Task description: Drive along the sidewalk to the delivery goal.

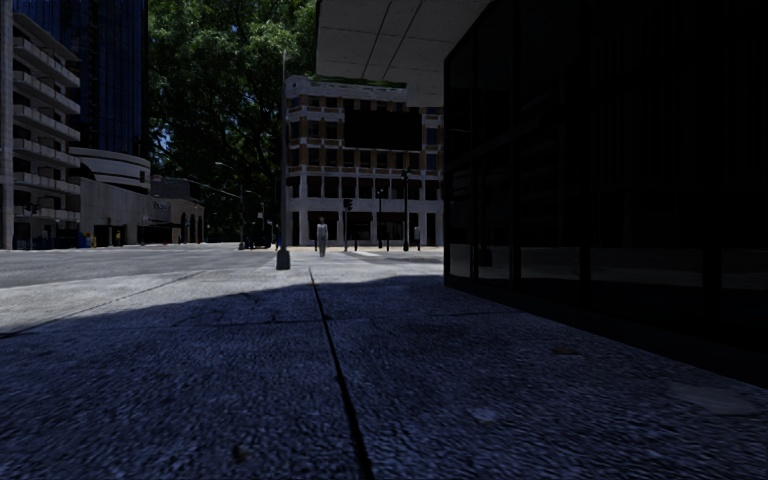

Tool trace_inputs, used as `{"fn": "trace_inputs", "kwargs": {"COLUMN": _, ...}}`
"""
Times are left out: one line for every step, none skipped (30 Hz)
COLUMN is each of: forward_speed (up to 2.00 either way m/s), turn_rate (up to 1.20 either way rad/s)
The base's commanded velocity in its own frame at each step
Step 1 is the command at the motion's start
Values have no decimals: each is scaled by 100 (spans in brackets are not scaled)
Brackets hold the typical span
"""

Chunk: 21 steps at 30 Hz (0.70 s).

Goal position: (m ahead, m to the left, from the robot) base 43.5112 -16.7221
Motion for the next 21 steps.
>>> {"fn": "trace_inputs", "kwargs": {"forward_speed": 200, "turn_rate": 0}}
{"fn": "trace_inputs", "kwargs": {"forward_speed": 200, "turn_rate": 0}}
{"fn": "trace_inputs", "kwargs": {"forward_speed": 200, "turn_rate": 0}}
{"fn": "trace_inputs", "kwargs": {"forward_speed": 200, "turn_rate": 0}}
{"fn": "trace_inputs", "kwargs": {"forward_speed": 200, "turn_rate": 0}}
{"fn": "trace_inputs", "kwargs": {"forward_speed": 200, "turn_rate": 0}}
{"fn": "trace_inputs", "kwargs": {"forward_speed": 200, "turn_rate": 0}}
{"fn": "trace_inputs", "kwargs": {"forward_speed": 200, "turn_rate": 0}}
{"fn": "trace_inputs", "kwargs": {"forward_speed": 200, "turn_rate": 0}}
{"fn": "trace_inputs", "kwargs": {"forward_speed": 200, "turn_rate": 10}}
{"fn": "trace_inputs", "kwargs": {"forward_speed": 200, "turn_rate": 27}}
{"fn": "trace_inputs", "kwargs": {"forward_speed": 200, "turn_rate": 55}}
{"fn": "trace_inputs", "kwargs": {"forward_speed": 200, "turn_rate": 73}}
{"fn": "trace_inputs", "kwargs": {"forward_speed": 200, "turn_rate": 73}}
{"fn": "trace_inputs", "kwargs": {"forward_speed": 200, "turn_rate": 78}}
{"fn": "trace_inputs", "kwargs": {"forward_speed": 200, "turn_rate": 74}}
{"fn": "trace_inputs", "kwargs": {"forward_speed": 200, "turn_rate": 30}}
{"fn": "trace_inputs", "kwargs": {"forward_speed": 200, "turn_rate": 30}}
{"fn": "trace_inputs", "kwargs": {"forward_speed": 200, "turn_rate": 0}}
{"fn": "trace_inputs", "kwargs": {"forward_speed": 200, "turn_rate": 0}}
{"fn": "trace_inputs", "kwargs": {"forward_speed": 200, "turn_rate": 0}}
